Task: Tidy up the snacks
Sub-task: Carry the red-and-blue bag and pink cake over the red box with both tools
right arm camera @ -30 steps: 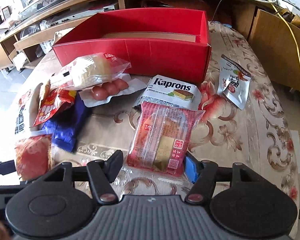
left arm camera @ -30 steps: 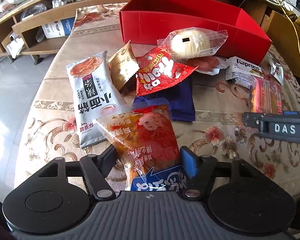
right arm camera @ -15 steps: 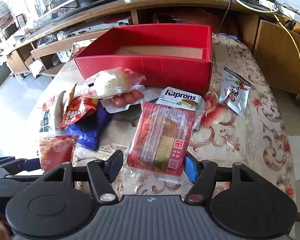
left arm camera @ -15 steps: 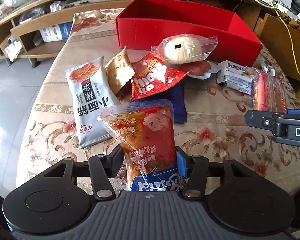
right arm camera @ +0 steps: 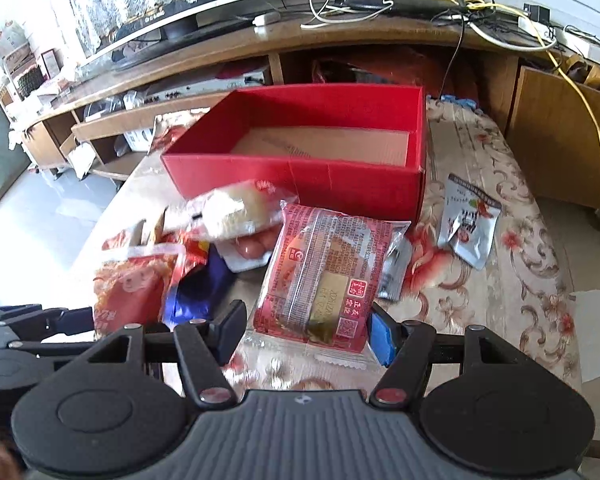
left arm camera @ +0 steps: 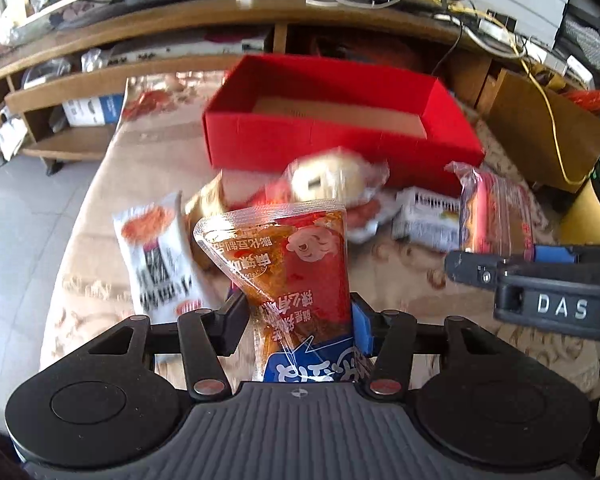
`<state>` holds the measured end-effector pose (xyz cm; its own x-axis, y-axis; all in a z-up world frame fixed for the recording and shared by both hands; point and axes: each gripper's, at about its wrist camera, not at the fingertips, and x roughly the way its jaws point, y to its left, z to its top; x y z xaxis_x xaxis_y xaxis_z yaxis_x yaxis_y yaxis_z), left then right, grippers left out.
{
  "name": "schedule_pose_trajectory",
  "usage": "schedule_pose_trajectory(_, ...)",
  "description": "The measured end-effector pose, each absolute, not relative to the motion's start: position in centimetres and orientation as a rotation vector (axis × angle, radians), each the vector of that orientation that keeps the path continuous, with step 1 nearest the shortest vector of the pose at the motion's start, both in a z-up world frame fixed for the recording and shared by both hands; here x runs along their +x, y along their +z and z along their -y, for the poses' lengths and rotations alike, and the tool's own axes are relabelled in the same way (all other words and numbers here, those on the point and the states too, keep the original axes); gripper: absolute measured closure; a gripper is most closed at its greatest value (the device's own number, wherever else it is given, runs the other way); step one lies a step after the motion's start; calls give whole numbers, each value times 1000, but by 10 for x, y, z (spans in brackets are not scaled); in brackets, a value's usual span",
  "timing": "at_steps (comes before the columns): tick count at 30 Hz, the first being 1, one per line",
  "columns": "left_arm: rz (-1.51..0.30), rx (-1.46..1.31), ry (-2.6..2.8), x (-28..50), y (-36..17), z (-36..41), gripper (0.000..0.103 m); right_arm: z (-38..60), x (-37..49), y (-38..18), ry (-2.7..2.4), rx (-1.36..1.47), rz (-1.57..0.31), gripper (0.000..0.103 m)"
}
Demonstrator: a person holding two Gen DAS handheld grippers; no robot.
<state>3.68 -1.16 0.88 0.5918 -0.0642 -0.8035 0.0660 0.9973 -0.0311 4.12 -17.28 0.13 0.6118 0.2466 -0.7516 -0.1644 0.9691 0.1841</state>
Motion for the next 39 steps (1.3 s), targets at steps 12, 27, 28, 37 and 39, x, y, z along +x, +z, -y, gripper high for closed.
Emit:
schedule_pose_trajectory(12,-858,31,-97,89,27,25,43,175,81,25,231,107,-825,34)
schedule_pose_trajectory(27,-815,63,-91,144,34,39,43,186,142,33,192,108,-796,34)
schedule_pose_trajectory(28,-814,66,-90,148,35,40,43,187,146,33,191,110,-795,34)
schedule_pose_trajectory(37,-812,75,-83,187,30,46,44,192,187,31,171,119,-789,35)
schedule_pose_trajectory(39,-817,73,-80,195,28,45,44,192,196,29,172,125,-793,35)
